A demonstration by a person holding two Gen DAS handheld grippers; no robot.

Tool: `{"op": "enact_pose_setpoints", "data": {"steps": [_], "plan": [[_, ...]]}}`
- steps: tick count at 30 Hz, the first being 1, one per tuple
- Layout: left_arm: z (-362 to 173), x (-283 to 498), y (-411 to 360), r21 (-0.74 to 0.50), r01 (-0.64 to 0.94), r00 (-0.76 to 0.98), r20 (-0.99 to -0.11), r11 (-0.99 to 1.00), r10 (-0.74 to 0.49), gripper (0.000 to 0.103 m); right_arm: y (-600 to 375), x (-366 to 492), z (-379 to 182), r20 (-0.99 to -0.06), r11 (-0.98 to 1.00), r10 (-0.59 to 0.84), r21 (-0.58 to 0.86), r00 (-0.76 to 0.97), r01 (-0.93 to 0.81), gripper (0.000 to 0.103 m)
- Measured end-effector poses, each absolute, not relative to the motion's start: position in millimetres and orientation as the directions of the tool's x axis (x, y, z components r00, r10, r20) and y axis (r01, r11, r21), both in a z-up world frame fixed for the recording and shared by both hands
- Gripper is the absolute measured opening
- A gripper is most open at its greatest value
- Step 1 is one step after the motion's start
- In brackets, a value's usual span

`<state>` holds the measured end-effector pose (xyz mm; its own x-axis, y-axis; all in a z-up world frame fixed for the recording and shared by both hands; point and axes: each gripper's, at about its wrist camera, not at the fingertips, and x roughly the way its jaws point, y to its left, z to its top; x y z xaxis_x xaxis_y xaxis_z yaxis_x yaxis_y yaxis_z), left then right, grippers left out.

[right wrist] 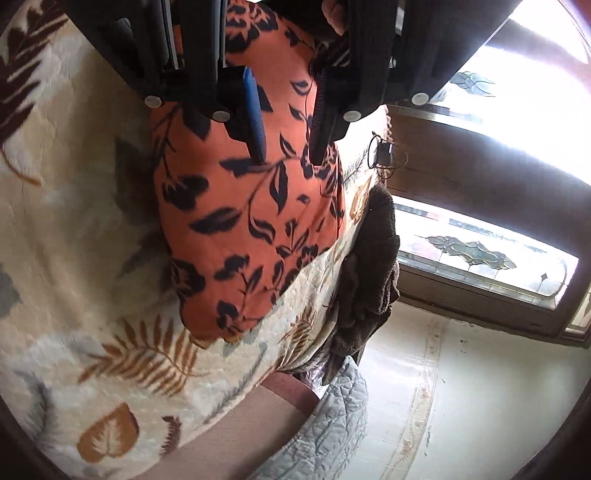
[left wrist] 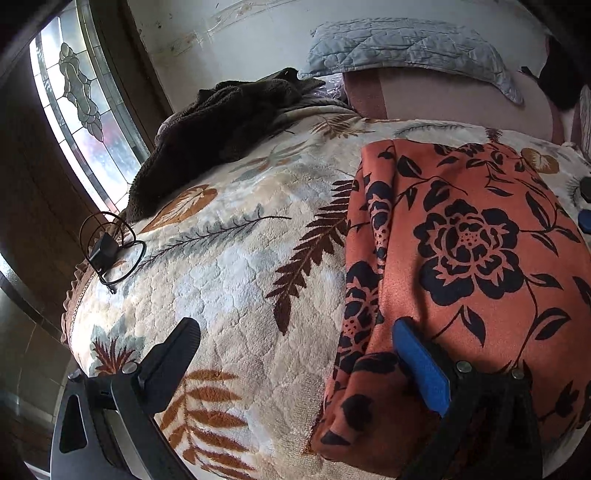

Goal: Fold small clothes

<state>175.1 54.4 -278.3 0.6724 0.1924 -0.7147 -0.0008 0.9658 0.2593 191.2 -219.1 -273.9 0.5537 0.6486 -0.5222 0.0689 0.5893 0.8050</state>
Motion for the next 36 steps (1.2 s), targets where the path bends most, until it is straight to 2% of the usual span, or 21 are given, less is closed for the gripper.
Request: {"op": "enact_pose_setpoints", "data": {"steps": [3, 8, 14, 18, 25, 31, 34, 36], "plan": [[-279, 175, 55, 0.261, 0.004, 0.676, -0.712, 0.965, 0.190, 0.103, -206, 227, -273, -0.580, 0.648, 0.597, 0.756, 0.554, 0.093, 0.027], [-280, 176, 57, 0.247, 0.011, 0.676, -0.716, 0.969, 0.175, 0.103, -195, 271, -313, -0.704, 0.690, 0.539, 0.684, 0.462, 0.236, 0.026], [-280, 178, 60, 0.228, 0.013, 0.668, -0.726, 0.974, 0.161, 0.103, -193, 270, -311, -0.706, 0.716, 0.536, 0.671, 0.462, 0.195, 0.026], [-280, 178, 61, 0.220, 0.013, 0.666, -0.729, 0.975, 0.156, 0.103, -206, 240, -296, -0.668, 0.677, 0.578, 0.713, 0.468, 0.181, 0.026], [-280, 177, 62, 0.209, 0.008, 0.663, -0.734, 0.978, 0.151, 0.103, -197, 173, -264, -0.664, 0.727, 0.589, 0.684, 0.459, 0.057, 0.027], [-282, 177, 61, 0.208, 0.007, 0.656, -0.739, 0.978, 0.153, 0.103, -177, 140, -297, -0.728, 0.774, 0.569, 0.631, 0.383, 0.049, 0.031], [-281, 179, 68, 0.164, 0.014, 0.640, -0.759, 0.986, 0.117, 0.103, -181, 137, -297, -0.704, 0.758, 0.583, 0.651, 0.406, 0.042, 0.031], [-276, 179, 79, 0.082, 0.021, 0.625, -0.779, 0.996, 0.051, 0.103, -189, 139, -294, -0.687, 0.726, 0.612, 0.684, 0.393, 0.066, 0.031]]}}
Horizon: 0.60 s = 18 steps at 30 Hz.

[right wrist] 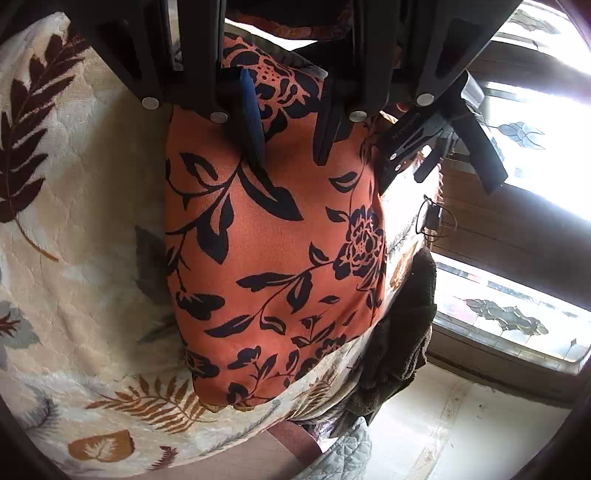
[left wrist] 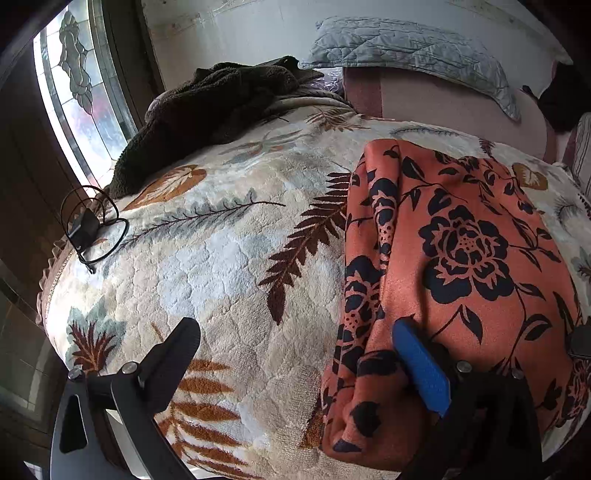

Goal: Fold small clothes

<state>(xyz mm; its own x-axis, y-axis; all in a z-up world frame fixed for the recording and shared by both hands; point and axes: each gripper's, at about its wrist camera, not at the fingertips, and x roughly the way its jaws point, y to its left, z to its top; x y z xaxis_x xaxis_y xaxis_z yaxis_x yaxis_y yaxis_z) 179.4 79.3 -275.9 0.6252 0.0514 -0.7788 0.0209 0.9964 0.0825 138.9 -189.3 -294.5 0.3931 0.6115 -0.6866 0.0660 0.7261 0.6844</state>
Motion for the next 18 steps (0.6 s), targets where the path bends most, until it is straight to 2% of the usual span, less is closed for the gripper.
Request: {"op": "enact_pose_setpoints", "data": {"steps": [2, 3, 4, 5, 6, 12, 18], "plan": [[-267, 180, 95, -0.035, 0.015, 0.622, -0.782, 0.999, -0.036, 0.103, -202, 141, -289, -0.673, 0.708, 0.620, 0.702, 0.404, 0.082, 0.032], [-261, 181, 105, -0.089, -0.001, 0.630, -0.774, 0.996, -0.068, 0.103, -209, 140, -285, -0.665, 0.705, 0.613, 0.704, 0.427, 0.084, 0.039], [-257, 183, 112, -0.130, -0.021, 0.639, -0.765, 0.991, -0.087, 0.103, -217, 139, -281, -0.653, 0.701, 0.606, 0.709, 0.453, 0.084, 0.062], [-254, 186, 118, -0.157, -0.039, 0.644, -0.759, 0.987, -0.095, 0.103, -226, 139, -278, -0.635, 0.690, 0.602, 0.719, 0.484, 0.084, 0.075], [-253, 191, 122, -0.172, -0.052, 0.642, -0.760, 0.984, -0.099, 0.103, -235, 138, -276, -0.617, 0.680, 0.591, 0.727, 0.520, 0.090, 0.082], [-273, 226, 109, -0.286, 0.004, 0.504, -0.827, 0.958, -0.249, 0.103, -269, 159, -293, -0.581, 0.614, 0.612, 0.777, 0.537, 0.141, 0.082], [-270, 222, 77, -0.187, 0.065, 0.530, -0.826, 0.980, -0.193, 0.103, -276, 171, -320, -0.554, 0.559, 0.648, 0.812, 0.523, 0.167, 0.082]]}}
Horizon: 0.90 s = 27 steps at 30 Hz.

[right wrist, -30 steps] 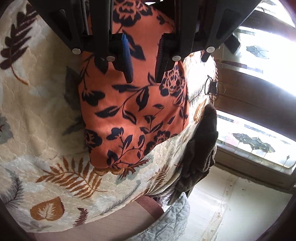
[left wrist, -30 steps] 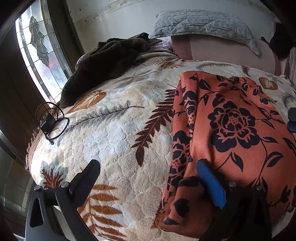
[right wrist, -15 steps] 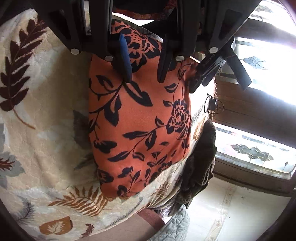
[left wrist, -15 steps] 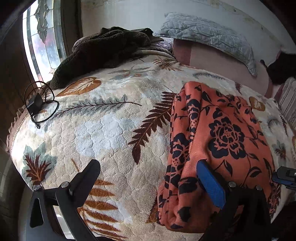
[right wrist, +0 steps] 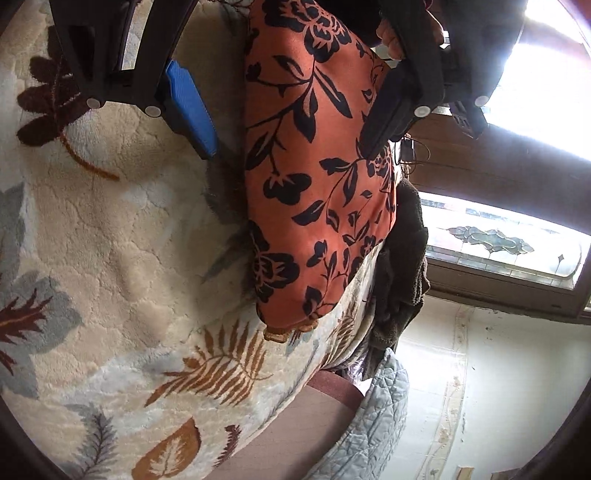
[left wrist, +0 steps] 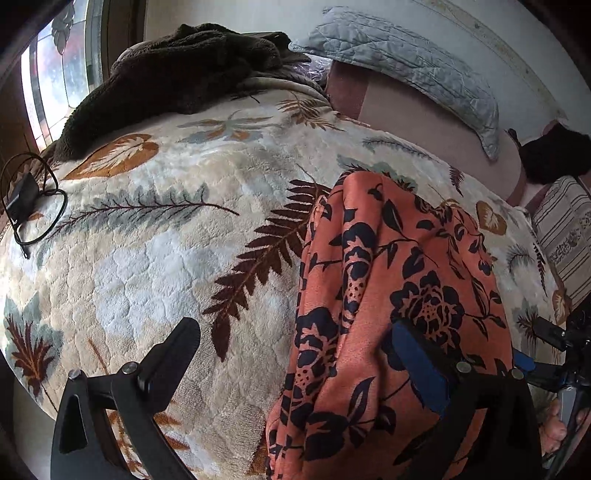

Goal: Fold small clothes

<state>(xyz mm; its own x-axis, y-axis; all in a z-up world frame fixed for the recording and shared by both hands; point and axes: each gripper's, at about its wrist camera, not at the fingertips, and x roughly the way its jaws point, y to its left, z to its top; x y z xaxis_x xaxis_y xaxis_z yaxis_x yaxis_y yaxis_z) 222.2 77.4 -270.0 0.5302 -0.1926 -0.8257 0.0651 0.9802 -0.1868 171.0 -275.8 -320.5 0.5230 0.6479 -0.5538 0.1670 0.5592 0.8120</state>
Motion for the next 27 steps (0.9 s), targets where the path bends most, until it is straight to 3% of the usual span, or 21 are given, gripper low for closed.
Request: {"op": "enact_pose_setpoints", "data": {"steps": [6, 27], "plan": [[-266, 218, 62, -0.086, 0.083, 0.563, -0.818, 0.993, -0.118, 0.103, -270, 177, -328, -0.542, 0.548, 0.666, 0.822, 0.512, 0.158, 0.082], [-269, 218, 48, -0.087, 0.129, 0.545, -0.826, 0.988, -0.144, 0.103, -263, 190, -346, -0.515, 0.516, 0.693, 0.843, 0.505, 0.151, 0.082]]}}
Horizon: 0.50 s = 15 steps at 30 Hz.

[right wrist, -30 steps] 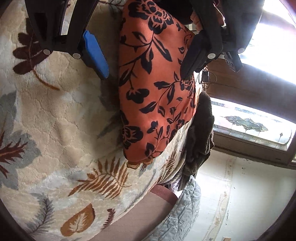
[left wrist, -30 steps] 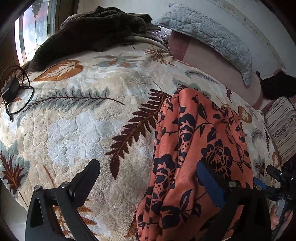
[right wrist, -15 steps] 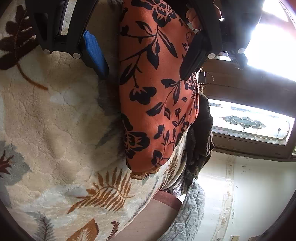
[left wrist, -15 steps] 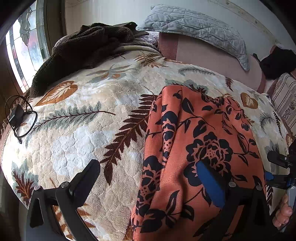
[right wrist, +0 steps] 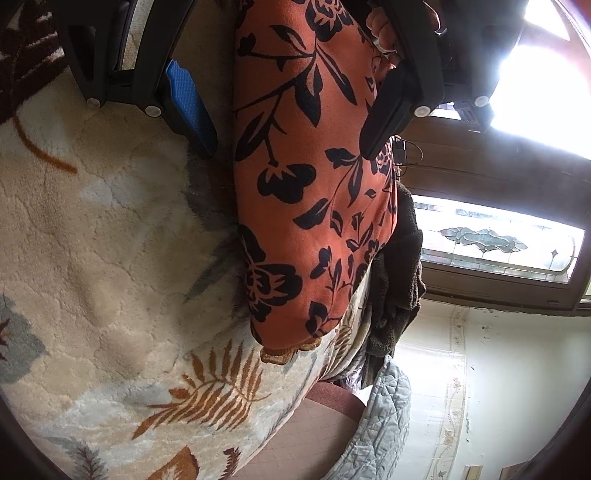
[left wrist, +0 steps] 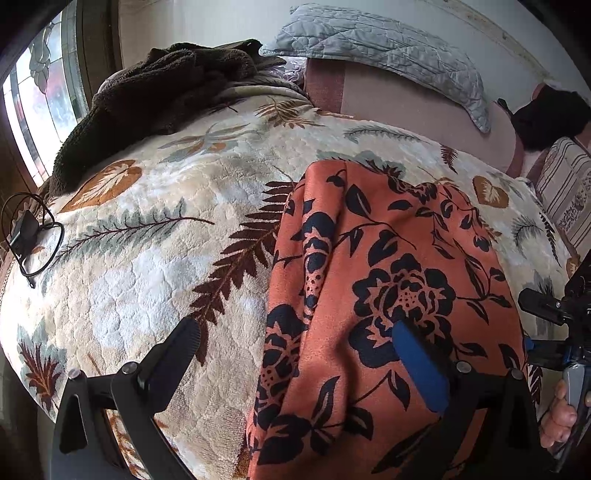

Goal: Fold small clothes

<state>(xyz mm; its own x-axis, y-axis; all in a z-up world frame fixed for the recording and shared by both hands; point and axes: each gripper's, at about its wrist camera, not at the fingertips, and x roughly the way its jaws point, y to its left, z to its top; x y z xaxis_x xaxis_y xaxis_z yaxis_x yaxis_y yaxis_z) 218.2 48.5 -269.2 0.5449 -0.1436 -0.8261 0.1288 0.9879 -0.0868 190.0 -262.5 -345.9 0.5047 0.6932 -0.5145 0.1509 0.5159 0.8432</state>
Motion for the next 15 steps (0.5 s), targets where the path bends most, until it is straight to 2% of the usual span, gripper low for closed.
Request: {"op": "enact_pose_setpoints", "data": {"steps": [5, 9, 13, 15], "plan": [[-276, 222, 44, -0.162, 0.169, 0.491, -0.842, 0.972, -0.225, 0.103, -261, 196, -350, -0.487, 0.496, 0.711, 0.859, 0.507, 0.129, 0.081], [-290, 229, 45, -0.333, 0.181, 0.375, -0.846, 0.925, -0.378, 0.103, -249, 204, -350, -0.485, 0.514, 0.722, 0.853, 0.493, 0.087, 0.079], [-295, 233, 53, -0.420, 0.150, 0.343, -0.827, 0.895, -0.445, 0.102, -236, 210, -352, -0.506, 0.549, 0.710, 0.833, 0.490, 0.065, 0.068], [-295, 233, 55, -0.439, 0.138, 0.350, -0.817, 0.888, -0.458, 0.094, -234, 212, -351, -0.513, 0.563, 0.700, 0.824, 0.496, 0.058, 0.063]]}}
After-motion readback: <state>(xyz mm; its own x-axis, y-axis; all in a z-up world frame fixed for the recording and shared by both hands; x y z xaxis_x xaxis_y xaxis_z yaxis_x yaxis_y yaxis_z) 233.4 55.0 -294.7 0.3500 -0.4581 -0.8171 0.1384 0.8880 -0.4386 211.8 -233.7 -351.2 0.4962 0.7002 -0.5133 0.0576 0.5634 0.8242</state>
